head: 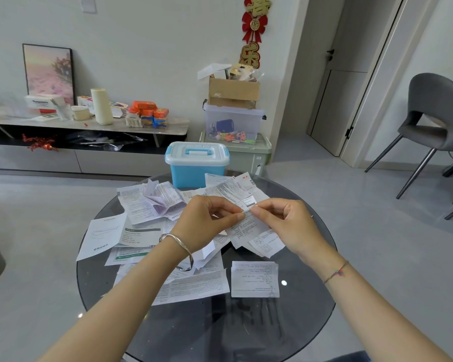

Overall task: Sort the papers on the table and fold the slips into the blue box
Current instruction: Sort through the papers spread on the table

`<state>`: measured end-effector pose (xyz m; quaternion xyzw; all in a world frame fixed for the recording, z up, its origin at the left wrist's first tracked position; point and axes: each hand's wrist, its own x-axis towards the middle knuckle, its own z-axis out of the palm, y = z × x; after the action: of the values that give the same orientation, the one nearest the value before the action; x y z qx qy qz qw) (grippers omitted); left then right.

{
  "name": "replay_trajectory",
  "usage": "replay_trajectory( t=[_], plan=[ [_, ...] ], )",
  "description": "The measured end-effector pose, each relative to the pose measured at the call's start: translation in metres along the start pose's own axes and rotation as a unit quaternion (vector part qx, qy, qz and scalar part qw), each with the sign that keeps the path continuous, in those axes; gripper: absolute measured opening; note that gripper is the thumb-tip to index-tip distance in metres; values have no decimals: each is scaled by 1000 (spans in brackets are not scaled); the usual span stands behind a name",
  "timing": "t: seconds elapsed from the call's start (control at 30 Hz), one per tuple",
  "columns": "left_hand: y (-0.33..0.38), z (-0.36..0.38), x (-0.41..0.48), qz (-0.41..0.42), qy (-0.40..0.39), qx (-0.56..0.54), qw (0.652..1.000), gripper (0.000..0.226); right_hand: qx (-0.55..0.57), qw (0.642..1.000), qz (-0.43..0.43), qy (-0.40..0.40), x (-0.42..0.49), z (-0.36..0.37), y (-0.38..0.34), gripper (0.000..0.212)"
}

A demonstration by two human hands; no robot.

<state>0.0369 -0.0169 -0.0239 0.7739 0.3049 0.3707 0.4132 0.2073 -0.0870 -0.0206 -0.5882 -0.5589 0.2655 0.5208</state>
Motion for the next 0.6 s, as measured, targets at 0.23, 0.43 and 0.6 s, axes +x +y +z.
replay_trajectory(
  t=[0.23, 0.43, 0.6],
  plan=[
    [-3, 3, 0, -84, 11, -135, 987, 5, 64, 997, 32, 30, 3, 3, 6, 7],
    [-3, 10, -1, -113, 18, -176, 978, 5, 91, 993, 48, 52, 2, 8, 8, 6],
    [-5, 15, -1, -127, 31, -188, 973, 7, 78, 995, 51, 31, 0, 10, 10, 8]
  ],
)
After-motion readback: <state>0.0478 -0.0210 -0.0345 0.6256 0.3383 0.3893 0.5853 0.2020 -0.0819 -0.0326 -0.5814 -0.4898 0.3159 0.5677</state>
